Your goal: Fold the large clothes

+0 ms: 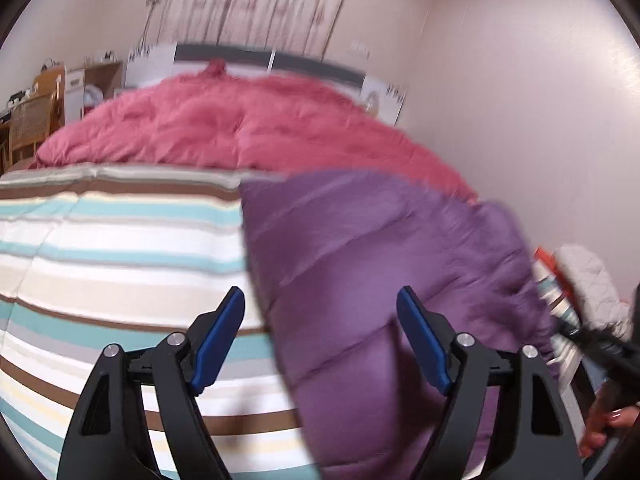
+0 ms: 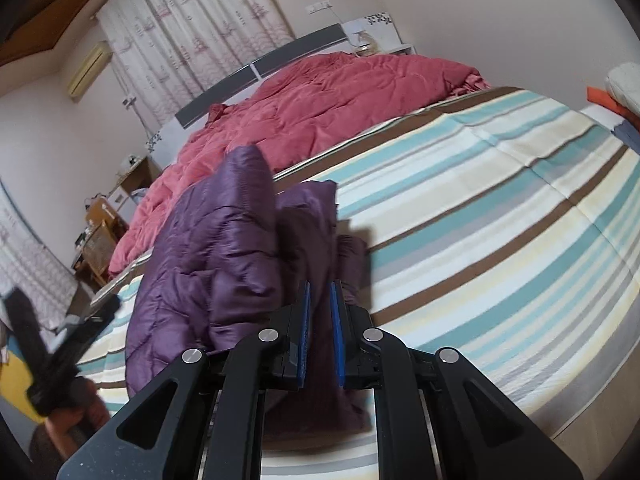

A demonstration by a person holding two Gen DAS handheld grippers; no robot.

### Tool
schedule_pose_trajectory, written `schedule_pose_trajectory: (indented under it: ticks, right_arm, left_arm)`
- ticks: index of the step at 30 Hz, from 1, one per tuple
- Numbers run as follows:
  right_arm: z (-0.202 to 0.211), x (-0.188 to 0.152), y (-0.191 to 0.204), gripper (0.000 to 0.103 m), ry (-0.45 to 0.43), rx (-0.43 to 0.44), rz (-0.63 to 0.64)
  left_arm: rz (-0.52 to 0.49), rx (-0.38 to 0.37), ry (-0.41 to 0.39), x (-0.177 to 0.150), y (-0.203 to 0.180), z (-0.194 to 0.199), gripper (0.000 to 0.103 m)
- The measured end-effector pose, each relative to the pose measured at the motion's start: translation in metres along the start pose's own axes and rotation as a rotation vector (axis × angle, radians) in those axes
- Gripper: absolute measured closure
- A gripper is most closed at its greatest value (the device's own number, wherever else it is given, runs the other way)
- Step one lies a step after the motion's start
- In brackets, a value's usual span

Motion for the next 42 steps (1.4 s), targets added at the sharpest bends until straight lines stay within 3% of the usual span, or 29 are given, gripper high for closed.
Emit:
schedule_pose_trajectory:
  ticks: [3,9,15,22,25,29,33,37,42]
  right_arm:
    - [0.000,0.000,0.011,0.093,-0.003,0.006,0.017]
    - [-0.001,0.007,0.025,0.093,-0.023,-0.003,0.059]
    - [0.000,0.012,0.040,0.093,-0.042,-0.017,0.109]
    - [-0.019,0.030,0.084,0.093,-0.050,0.025,0.217]
    - [-0.037,0.034,0.093,0.093,-0.032,-0.017,0.275]
    - [-0.063,0.021,0.062,0.093,0.039,-0.142,0.298]
    - [-0.076,-0.011,0.015,0.093,0.102,-0.188,0.231]
    - [-0.088,-0.026,-0.021,0.093,0.083,-0.220,0.136]
    - [-0.102,-0.024,-0.030,0.093,0.051,-0.239,0.106]
  left_arm:
    - [-0.041,-0.020,0.052,-0.016,-0.012,-0.014,0.033]
    - [-0.144,-0.036,0.064,-0.027,-0.031,-0.012,0.038]
    - [-0.147,-0.041,0.073,-0.029,-0.034,-0.012,0.038]
    - [-0.171,-0.033,0.083,-0.030,-0.042,-0.015,0.039]
    - [-0.182,-0.030,0.089,-0.030,-0.045,-0.016,0.039]
    - [-0.204,-0.030,0.091,-0.030,-0.052,-0.018,0.039]
    - [-0.272,-0.046,0.080,-0.036,-0.072,-0.018,0.039]
    - [-0.321,-0.036,0.058,-0.038,-0.090,-0.026,0.039]
    - [-0.331,-0.038,0.063,-0.041,-0.094,-0.035,0.038]
Point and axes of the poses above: each gripper's, at about its wrist camera, not at the fingertips, and z roughly against the way its jaws point, y to its left, x to its top, the point moved 10 cm from there along -z, roughly the way its jaws point, and after that the axes turned 1 degree about -x, right-handed, at the moved point
